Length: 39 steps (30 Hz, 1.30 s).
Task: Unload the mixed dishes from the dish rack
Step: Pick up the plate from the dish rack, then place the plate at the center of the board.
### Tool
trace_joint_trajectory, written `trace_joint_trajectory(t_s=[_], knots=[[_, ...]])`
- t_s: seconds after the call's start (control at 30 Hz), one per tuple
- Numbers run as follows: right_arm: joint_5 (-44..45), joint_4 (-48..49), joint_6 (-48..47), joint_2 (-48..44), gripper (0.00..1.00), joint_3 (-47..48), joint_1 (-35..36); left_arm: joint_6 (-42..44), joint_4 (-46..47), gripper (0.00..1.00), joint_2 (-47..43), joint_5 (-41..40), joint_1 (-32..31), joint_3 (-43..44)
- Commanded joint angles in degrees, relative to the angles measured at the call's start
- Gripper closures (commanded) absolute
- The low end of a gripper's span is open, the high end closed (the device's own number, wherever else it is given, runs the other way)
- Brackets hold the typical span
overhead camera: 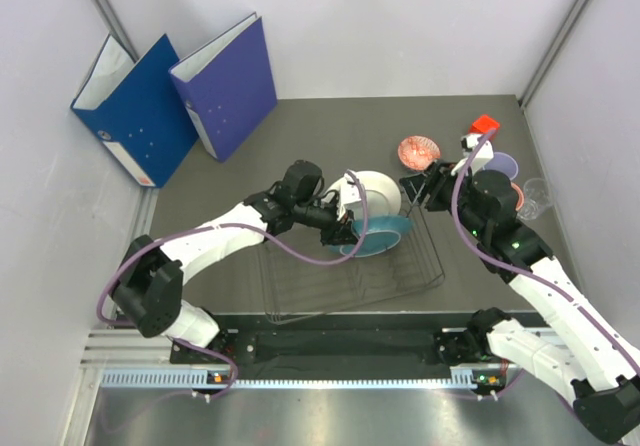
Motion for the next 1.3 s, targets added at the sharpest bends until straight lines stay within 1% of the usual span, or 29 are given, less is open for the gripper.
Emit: trace_joint_trajectory(t_s=[0.0,0.17,0.3,0.4,0.6,0.8,0.9,0.97,1.0,1.07,1.1,1.13,1.23,1.27], knots=[[-0.4,3.0,0.4,-0.4,0.45,0.4,0.7,4.5,0.6,1.0,-4.9,1.3,0.3,6.7],[-0.7,2.7,0.3,-0.6,0.45,0.6,0.7,5.9,-2.2,1.0,-5.2,1.2,0.2,9.9],[-1.2,1.1,0.6,-0.8,0.45,2.3,0.7,5.2,-2.2,1.0,-6.5,1.4,0.3,12.5],[-1.2,0.3,1.1,-2.0,0.45,3.7,0.7,4.0,0.3,1.0,-9.0,1.7,0.3,13.6],[-1.2,-1.6,1.6,-4.1,0.45,6.7,0.7,3.0,0.0,1.0,-11.3,2.4,0.3,17.1],[-1.2,-3.0,1.8,-5.8,0.45,8.6,0.7,1.0,1.4,1.0,-13.1,2.8,0.3,18.2],[-1.0,-4.1,1.9,-6.6,0.45,10.0,0.7,-1.9,4.8,1.0,-14.2,2.0,0.2,17.4],[-0.1,-4.3,2.1,-7.5,0.45,10.9,0.6,-1.4,5.7,1.0,-15.6,-0.7,-0.6,16.5],[0.4,-4.4,2.6,-7.9,0.46,11.3,0.7,-0.5,5.7,1.0,-16.2,-5.8,-1.2,15.1],[2.0,-5.4,2.9,-8.5,0.46,12.8,0.7,4.5,4.8,1.0,-17.9,-11.2,-3.6,13.0],[2.3,-5.7,2.9,-8.5,0.46,13.5,0.7,8.7,4.3,1.0,-18.3,-15.0,-4.7,12.3],[2.8,-6.2,2.9,-8.4,0.46,14.2,0.8,10.8,4.2,1.0,-19.5,-21.3,-7.3,11.5],[5.6,-7.8,2.6,-7.4,0.46,17.1,0.7,16.5,7.0,1.0,-21.9,-30.9,-11.6,7.9],[6.7,-8.9,2.5,-7.0,0.46,18.8,0.7,17.5,7.8,1.0,-22.5,-32.3,-12.4,6.5]])
